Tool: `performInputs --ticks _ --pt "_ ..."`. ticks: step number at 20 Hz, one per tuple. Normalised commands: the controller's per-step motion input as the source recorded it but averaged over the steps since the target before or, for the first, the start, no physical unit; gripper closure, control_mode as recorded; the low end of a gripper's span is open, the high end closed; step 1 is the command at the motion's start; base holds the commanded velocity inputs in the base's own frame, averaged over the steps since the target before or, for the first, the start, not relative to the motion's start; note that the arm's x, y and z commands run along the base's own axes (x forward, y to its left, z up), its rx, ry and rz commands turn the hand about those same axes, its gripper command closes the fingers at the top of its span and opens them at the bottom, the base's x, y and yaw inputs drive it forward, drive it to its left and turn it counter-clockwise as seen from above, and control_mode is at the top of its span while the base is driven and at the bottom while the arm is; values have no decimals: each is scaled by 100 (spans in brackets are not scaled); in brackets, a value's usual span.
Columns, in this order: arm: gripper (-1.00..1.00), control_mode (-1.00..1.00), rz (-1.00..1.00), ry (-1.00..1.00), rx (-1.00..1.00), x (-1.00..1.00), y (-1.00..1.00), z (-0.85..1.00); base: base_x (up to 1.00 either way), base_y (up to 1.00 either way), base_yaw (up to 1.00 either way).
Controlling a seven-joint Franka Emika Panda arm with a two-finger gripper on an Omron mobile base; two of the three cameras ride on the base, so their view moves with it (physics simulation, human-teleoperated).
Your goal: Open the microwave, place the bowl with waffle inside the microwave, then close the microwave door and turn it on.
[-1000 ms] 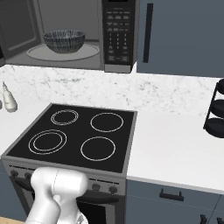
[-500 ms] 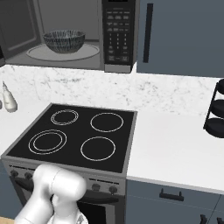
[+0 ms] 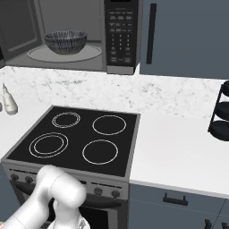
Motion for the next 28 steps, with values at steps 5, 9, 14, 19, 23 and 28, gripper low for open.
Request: performInputs --ticks 5,9,14,19,23,28 --pt "-100 -100 -26 -30 0 0 39 0 0 0 0" --pt "-100 -100 -34 -32 0 0 8 0 0 0 0" --pt "-100 -100 -38 -32 1 0 0 0 0 0 0" --pt "-100 -100 -29 -25 10 0 -17 14 0 0 0" --pt "-100 -100 -2 -13 18 -1 -63 18 0 0 0" --pt "-100 -100 0 -10 23 -10 -58 29 0 0 0"
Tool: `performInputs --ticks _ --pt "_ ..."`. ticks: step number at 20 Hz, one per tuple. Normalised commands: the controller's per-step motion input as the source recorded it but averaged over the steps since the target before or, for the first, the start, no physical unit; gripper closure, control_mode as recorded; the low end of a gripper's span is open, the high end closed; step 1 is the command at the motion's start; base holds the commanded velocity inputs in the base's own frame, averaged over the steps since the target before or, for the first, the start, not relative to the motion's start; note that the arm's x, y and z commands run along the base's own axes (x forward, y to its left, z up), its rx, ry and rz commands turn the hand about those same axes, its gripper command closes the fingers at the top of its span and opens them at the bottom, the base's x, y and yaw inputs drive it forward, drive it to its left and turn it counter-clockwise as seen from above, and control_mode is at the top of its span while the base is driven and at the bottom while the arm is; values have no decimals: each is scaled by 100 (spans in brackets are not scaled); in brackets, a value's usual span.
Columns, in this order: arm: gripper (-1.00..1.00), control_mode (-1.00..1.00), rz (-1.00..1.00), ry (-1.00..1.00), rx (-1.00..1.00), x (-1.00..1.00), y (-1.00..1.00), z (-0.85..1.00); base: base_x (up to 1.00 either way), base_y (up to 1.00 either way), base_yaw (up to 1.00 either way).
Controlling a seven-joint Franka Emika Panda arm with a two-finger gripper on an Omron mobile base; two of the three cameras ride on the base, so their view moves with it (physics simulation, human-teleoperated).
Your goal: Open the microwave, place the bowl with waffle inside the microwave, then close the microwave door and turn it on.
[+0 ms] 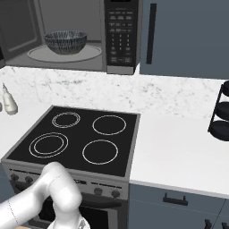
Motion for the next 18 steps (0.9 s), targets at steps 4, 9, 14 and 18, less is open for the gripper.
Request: performInputs --ticks 4,9,14,18 --pt "-100 -100 0 -11 22 -20 -52 24 0 0 0" --pt "-100 -100 0 -14 24 -37 -58 17 0 0 0" --pt "-100 -100 0 -15 23 -41 -60 12 0 0 0" --pt "-100 -100 0 -19 23 -37 -64 10 0 0 0"
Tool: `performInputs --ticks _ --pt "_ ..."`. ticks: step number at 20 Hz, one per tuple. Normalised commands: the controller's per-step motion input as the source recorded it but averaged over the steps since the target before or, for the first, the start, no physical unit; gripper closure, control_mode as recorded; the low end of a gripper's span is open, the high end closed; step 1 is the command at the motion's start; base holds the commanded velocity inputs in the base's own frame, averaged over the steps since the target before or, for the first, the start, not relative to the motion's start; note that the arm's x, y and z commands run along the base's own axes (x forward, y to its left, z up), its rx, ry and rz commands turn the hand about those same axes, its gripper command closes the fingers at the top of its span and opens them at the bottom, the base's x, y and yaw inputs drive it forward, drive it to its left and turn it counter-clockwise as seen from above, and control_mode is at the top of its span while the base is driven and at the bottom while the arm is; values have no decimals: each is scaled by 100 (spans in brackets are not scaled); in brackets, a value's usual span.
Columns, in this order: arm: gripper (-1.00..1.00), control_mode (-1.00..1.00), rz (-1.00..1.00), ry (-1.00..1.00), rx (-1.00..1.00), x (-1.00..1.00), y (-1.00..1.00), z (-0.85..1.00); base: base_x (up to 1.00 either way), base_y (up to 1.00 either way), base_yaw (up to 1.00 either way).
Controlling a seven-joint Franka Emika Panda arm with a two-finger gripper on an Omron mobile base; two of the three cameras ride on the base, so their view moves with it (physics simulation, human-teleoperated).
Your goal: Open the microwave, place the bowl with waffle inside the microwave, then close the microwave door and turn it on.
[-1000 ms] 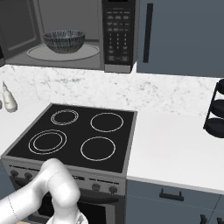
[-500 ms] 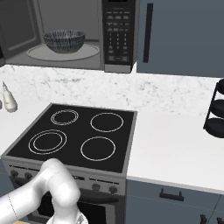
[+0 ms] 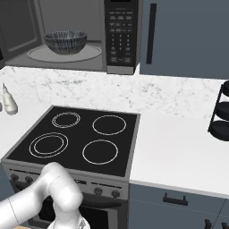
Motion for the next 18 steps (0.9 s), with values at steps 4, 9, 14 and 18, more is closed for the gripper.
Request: performInputs --ticks 4,9,14,18 --pt "-100 -100 0 -28 20 -31 -64 0 0 0 0" --pt "-100 -100 0 -32 20 -32 -68 0 0 0 0" --pt "-100 -100 11 -19 20 -16 -72 0 0 0 0" --pt "-100 -100 19 -14 11 0 -70 0 0 0 0"
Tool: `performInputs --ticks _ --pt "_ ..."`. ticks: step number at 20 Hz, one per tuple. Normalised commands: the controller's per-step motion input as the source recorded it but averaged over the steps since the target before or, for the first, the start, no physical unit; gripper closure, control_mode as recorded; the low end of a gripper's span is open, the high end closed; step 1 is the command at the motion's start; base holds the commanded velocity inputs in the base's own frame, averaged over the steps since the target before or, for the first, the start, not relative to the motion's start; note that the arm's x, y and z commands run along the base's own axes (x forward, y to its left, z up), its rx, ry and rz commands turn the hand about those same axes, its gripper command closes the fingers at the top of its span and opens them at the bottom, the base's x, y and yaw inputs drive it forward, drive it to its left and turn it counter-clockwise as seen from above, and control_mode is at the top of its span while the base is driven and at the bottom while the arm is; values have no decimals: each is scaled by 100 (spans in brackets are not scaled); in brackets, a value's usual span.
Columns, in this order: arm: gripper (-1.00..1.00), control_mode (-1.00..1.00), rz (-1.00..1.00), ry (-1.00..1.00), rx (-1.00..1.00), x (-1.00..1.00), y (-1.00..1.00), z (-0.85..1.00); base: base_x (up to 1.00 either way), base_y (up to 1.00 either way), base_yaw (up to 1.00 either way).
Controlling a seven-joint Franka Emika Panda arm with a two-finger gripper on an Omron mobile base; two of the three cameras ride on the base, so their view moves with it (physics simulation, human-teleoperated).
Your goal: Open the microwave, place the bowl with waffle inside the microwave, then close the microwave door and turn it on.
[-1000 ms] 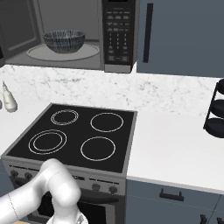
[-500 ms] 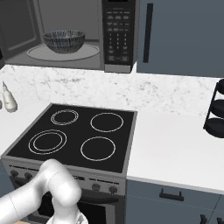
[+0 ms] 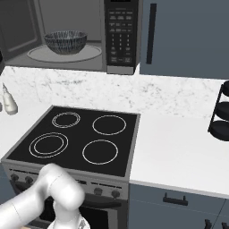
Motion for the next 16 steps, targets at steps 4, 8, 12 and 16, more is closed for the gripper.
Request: performInputs --ticks 4,8,12,16 --pt "-100 -100 20 -13 9 0 -77 0 0 0 0" --pt "-100 -100 20 -10 10 0 -78 0 0 0 0" --pt "-100 -100 20 -8 2 11 -74 0 0 0 0" --pt "-100 -100 24 -4 7 43 -69 0 0 0 0"
